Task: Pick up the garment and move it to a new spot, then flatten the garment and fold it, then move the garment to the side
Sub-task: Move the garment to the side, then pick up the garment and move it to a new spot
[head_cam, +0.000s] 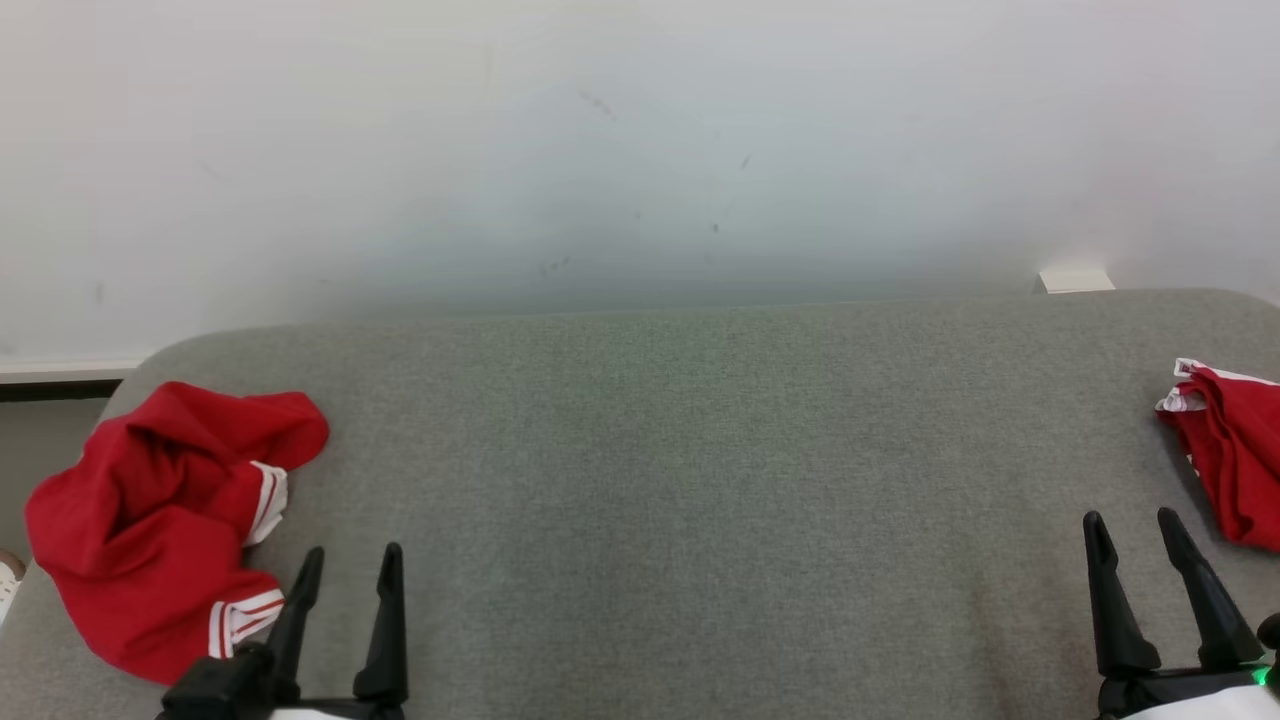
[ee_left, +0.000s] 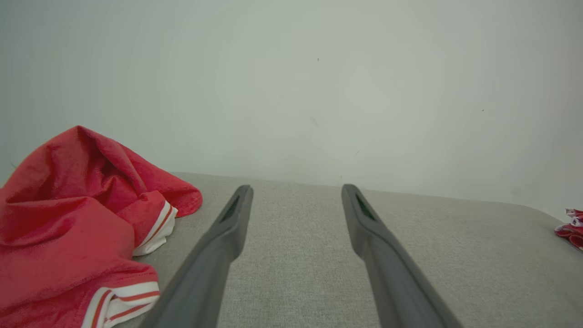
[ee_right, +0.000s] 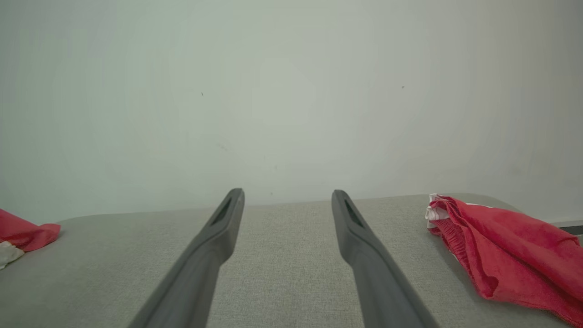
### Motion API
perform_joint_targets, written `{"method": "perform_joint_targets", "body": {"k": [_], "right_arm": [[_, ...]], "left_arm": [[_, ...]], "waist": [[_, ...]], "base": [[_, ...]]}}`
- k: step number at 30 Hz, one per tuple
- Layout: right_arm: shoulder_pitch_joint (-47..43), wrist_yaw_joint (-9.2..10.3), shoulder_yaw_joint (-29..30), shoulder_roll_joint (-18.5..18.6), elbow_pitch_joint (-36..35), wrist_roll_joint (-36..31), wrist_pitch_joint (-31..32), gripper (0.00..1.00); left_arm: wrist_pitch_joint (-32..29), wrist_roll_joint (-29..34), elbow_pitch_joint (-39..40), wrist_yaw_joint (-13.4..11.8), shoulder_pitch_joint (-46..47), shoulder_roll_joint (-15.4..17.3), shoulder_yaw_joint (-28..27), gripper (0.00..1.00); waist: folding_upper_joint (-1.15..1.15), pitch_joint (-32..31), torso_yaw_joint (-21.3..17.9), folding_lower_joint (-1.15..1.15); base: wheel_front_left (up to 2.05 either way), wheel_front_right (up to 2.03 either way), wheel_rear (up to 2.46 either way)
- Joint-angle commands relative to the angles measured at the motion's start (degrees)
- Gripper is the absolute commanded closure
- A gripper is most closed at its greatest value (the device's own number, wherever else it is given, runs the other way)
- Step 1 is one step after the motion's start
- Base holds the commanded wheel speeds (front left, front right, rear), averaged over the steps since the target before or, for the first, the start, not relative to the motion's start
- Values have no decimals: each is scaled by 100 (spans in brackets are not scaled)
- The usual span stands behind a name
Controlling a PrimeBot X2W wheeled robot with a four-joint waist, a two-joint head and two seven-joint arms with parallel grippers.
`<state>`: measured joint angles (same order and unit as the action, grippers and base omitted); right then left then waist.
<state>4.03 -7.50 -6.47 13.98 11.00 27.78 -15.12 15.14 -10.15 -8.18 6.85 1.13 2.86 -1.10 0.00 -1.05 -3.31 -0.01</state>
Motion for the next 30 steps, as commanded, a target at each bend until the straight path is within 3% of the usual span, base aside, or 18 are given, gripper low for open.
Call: {"method": "perform_joint_targets", "body": {"k": [1,10,23,30], "right_arm": [[-159,3,116,-147,-89,-160,7,0],[-278,3,192,-497,-220,-505,2,0],[-251,3,133,-555,-142,-499,10,0],[-235,3,93,-556,-110,-462,18,0]], "left_arm": [[-2,-57,-12,-46,-114,14,44,0],[-2,-144,-70,-131,-48,14,257,0],[-2,-113,-21,-156,44,13,329,0],[-1,-60,-43,-160,105,13,277,0]], "waist": [[0,-7,-21,1],[0,-22,-44,1],[0,-2,-42,1],[0,9,175,1]], "base": [[0,0,0],[0,0,0],[0,0,0],[0,0,0]]}}
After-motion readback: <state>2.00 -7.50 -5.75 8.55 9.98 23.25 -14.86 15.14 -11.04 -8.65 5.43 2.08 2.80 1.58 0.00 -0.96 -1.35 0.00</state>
